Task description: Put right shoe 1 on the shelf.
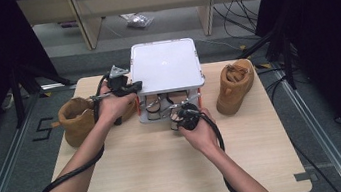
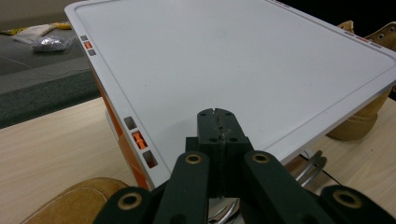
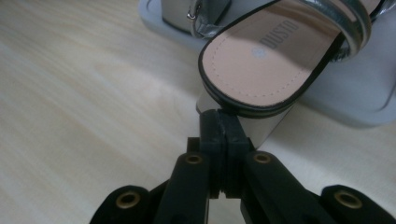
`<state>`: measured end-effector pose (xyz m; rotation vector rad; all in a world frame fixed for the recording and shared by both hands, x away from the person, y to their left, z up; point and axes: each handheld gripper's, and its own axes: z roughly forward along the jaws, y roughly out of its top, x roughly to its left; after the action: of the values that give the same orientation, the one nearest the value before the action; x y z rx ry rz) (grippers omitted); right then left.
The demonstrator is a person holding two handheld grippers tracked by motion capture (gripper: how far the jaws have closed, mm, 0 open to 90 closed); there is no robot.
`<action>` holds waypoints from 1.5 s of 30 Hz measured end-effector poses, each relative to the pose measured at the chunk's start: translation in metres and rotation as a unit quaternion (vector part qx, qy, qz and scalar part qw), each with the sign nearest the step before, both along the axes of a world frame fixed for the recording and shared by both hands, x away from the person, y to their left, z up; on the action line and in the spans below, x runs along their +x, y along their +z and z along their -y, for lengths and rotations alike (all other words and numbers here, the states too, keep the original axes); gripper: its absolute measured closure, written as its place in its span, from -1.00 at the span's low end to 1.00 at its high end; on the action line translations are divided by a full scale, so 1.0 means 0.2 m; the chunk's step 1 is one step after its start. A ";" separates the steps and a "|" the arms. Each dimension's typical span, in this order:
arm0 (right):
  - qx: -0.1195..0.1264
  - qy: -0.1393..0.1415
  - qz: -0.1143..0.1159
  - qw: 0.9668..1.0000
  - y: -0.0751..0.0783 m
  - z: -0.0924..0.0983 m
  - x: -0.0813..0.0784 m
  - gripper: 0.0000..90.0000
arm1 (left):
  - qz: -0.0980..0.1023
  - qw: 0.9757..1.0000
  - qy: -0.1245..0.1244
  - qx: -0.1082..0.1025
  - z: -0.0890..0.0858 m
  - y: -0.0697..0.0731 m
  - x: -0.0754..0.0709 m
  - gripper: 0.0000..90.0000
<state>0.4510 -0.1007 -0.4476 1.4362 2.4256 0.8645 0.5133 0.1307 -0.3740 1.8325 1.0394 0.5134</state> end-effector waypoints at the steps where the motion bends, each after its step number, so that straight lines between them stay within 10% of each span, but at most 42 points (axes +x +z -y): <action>1: -0.001 -0.001 0.005 1.000 0.00 -0.01 0.01 1.00 | 0.000 1.000 0.002 -0.006 0.00 0.00 0.00 0.99; 45: -0.058 -0.059 0.078 0.994 -0.10 0.01 0.23 1.00 | -0.002 1.000 -0.007 0.007 0.00 0.01 -0.01 0.99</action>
<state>0.4964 -0.1026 -0.4671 1.3983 2.2151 0.7652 0.5113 0.1308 -0.3727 1.8527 1.0279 0.5091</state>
